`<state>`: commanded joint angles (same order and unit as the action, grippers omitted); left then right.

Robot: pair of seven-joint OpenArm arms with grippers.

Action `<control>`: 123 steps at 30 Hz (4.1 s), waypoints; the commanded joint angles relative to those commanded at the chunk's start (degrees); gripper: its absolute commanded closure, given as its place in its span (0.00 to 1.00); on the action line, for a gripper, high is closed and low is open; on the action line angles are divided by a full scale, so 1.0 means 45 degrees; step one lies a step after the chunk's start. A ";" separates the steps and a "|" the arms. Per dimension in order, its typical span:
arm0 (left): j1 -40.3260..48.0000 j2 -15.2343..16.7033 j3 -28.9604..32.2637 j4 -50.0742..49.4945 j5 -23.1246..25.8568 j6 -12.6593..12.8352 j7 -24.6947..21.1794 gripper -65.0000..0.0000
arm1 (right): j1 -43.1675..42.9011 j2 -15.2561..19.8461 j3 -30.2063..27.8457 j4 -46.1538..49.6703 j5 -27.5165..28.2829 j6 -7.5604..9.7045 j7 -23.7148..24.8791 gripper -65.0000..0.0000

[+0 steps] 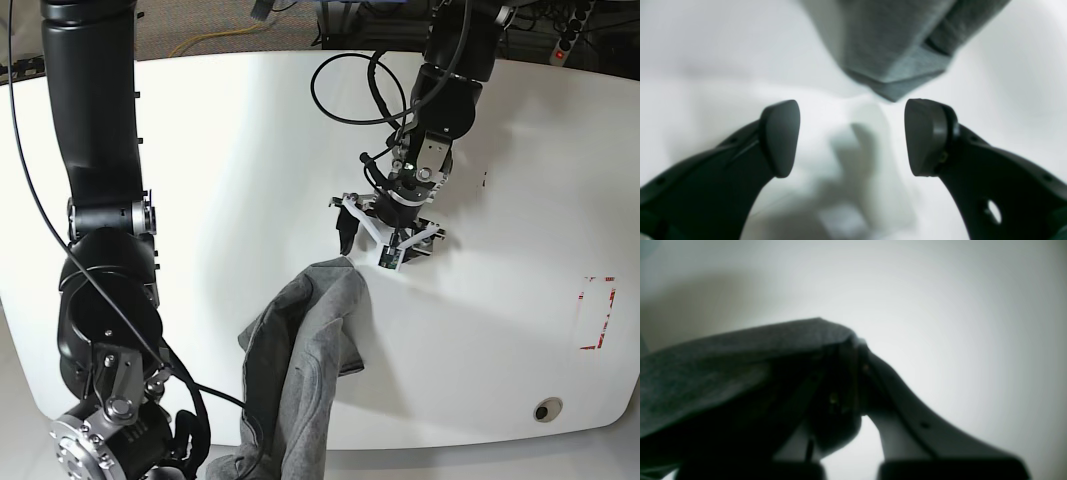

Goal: Fold the T-shirt properly
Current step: 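Grasp the hanging shirt edge with the left gripper, then stretch the shirt between both grippers and lay it on the table, then release the shirt with the right gripper and move it inward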

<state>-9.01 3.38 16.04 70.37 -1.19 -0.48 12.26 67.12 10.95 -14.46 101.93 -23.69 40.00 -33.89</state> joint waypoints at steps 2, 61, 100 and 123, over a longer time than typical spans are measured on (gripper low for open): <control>-0.0313 0.0293 0.0000 -0.0527 0.0000 0.0000 0.0000 0.29 | 0.0000 0.0000 0.0000 0.0000 0.0000 0.0000 0.0000 1.00; -0.4181 -0.4298 -0.4884 0.8928 0.0039 -0.4357 1.0295 1.00 | 0.1706 0.0840 0.5138 -0.8928 0.0039 0.0000 0.0000 1.00; 0.5626 -0.3673 -0.4943 0.9338 0.0039 -0.4884 1.0159 1.00 | -1.3656 0.1778 1.0647 -0.3595 0.6564 0.0000 -0.1836 1.00; 0.6799 -0.3966 -0.5490 0.9299 0.0059 -0.4864 0.8889 1.00 | -1.6977 0.1114 1.0647 -0.0488 0.8010 0.0000 -0.1817 0.31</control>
<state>21.58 -14.46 -8.66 112.22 -0.92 -22.37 52.26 -9.27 15.96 33.45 99.74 12.35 40.00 -42.07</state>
